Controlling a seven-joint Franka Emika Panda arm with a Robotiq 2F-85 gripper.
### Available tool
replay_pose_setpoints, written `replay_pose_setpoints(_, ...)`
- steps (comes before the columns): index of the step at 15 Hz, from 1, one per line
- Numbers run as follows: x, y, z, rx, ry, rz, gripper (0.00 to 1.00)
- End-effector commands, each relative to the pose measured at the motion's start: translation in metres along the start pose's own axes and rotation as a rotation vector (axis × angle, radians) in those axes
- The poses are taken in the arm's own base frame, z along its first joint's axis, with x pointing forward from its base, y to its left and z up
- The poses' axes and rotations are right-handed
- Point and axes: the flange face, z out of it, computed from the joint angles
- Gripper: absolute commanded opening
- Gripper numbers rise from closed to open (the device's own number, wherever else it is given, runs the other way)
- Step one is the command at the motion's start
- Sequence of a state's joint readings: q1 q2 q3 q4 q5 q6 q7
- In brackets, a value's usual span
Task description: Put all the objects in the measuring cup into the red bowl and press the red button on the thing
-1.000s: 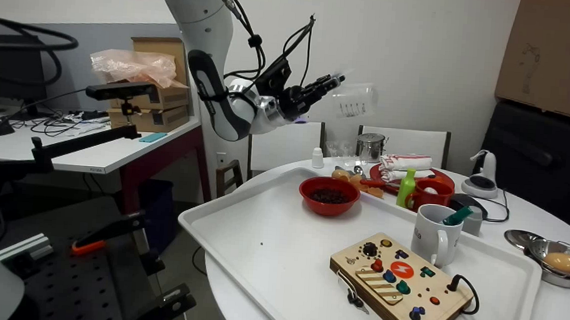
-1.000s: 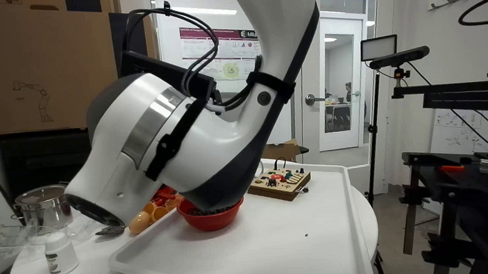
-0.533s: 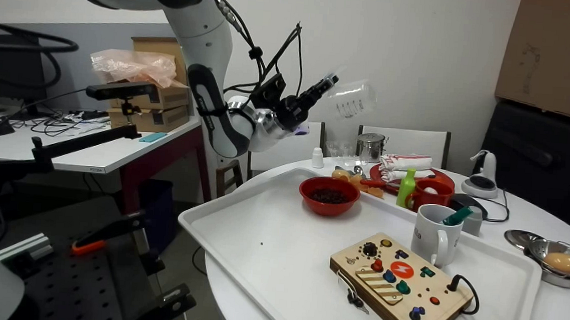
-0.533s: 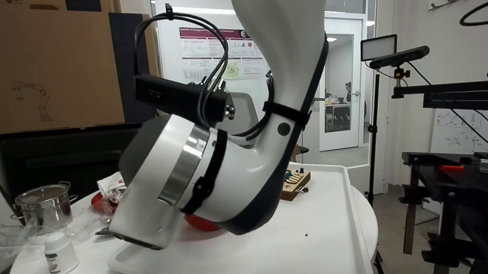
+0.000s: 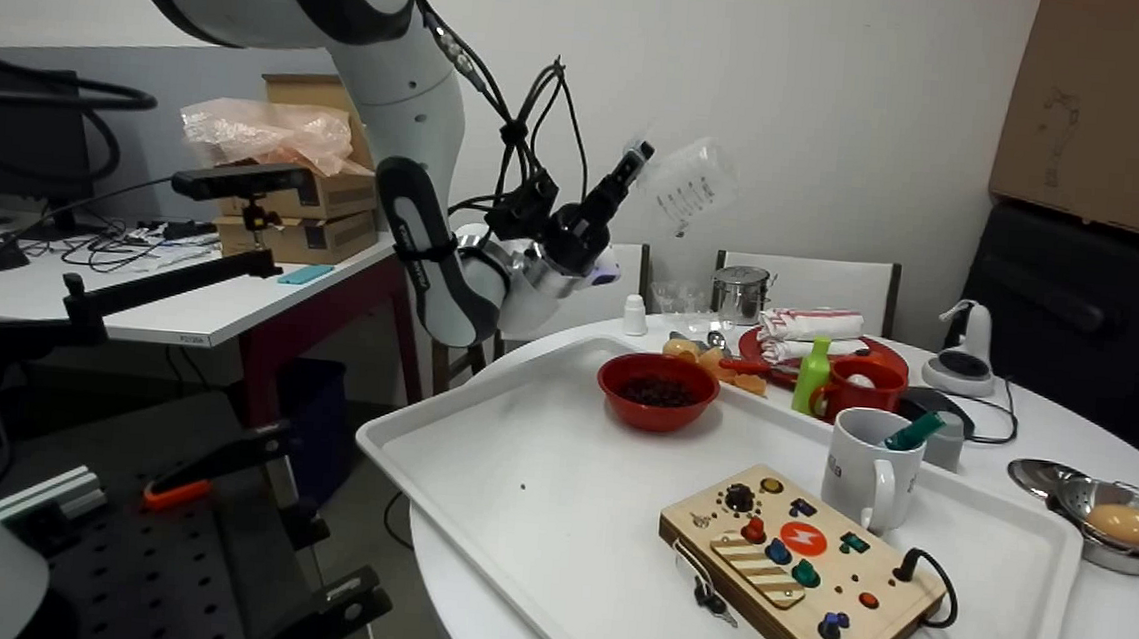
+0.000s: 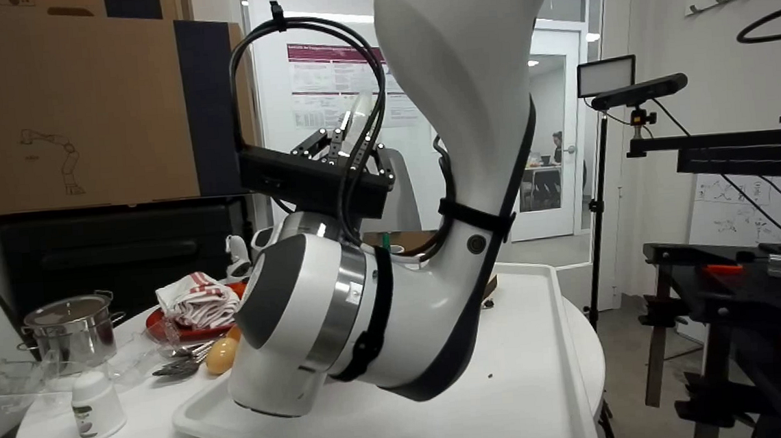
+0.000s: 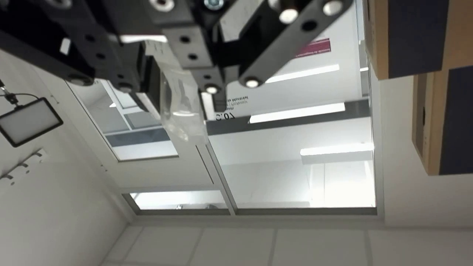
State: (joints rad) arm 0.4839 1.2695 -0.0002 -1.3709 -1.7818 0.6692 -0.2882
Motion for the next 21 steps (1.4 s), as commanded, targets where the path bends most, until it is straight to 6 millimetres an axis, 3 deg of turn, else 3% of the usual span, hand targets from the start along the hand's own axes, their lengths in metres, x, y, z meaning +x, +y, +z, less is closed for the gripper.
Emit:
replay_pose_setpoints(1,0.000,-0.001,0.003,-0.029,-0.116,0.056,0.07)
replay_pose_setpoints(4,0.002,-0.001,0.005,-0.036,-0.137,0.055,0.07)
replay_pose_setpoints(6,0.002,0.003,-0.002,-0.007,0.046,-0.008,0.07)
replay_pose_setpoints(11,-0.001,0.024,-0.003,0.035,0.295,-0.025,0.07)
replay_pose_setpoints(21,0.004,0.069,0.046,0.284,0.746,-0.069,0.07)
